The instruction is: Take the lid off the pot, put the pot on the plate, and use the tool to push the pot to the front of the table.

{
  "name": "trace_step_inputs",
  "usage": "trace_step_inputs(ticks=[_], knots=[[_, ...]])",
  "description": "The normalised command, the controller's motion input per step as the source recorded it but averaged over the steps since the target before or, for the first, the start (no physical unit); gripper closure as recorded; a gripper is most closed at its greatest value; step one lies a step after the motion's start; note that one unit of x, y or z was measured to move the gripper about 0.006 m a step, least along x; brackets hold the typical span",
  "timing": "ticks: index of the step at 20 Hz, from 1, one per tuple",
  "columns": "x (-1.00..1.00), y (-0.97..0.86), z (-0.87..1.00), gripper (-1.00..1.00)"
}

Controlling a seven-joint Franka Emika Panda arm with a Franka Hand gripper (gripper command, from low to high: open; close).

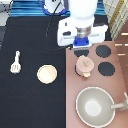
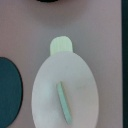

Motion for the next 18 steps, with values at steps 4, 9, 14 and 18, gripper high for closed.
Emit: trace_step_inputs(ticks=[4,9,14,18], knots=[[0.44,0.46,-0.49,-1.0],[0.08,0.42,-0.49,-1.0],[0.0,0.2,-0.43,-1.0],[0.0,0.16,-0.46,-1.0]])
